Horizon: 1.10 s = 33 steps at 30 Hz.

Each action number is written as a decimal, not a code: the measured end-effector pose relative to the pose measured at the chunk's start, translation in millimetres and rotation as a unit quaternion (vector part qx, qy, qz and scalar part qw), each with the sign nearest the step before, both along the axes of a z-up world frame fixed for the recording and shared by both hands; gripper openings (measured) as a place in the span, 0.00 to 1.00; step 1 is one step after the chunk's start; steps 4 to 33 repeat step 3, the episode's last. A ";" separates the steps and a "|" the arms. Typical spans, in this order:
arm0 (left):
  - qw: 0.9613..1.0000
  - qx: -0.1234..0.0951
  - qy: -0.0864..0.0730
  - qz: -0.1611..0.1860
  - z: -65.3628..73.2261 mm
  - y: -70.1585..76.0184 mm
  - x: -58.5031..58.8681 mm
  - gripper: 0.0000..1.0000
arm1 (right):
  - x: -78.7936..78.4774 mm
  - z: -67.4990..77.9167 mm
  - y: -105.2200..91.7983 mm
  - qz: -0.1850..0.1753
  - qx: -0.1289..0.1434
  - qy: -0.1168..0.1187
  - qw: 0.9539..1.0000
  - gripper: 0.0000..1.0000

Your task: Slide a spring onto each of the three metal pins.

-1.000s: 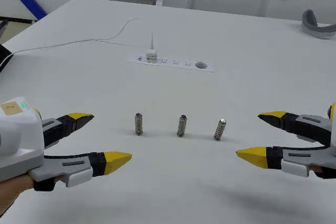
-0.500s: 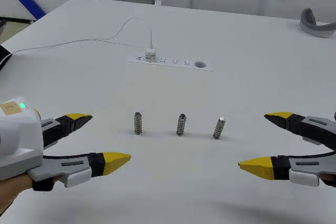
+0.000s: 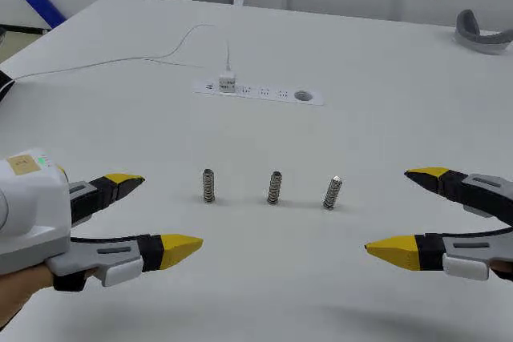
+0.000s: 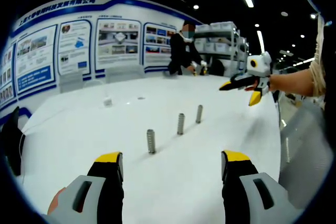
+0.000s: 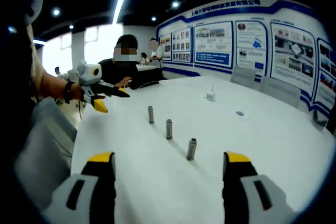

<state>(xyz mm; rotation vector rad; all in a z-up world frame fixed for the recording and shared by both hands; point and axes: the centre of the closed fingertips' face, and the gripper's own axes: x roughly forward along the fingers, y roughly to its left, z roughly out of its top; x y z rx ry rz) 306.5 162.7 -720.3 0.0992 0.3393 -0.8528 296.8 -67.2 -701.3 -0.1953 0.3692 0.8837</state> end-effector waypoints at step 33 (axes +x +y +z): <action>1.000 -0.001 -0.001 -0.001 1.4 0.0 0.3 0.78 | 0.8 1.9 0.1 -0.002 0.001 -0.001 1.000 0.86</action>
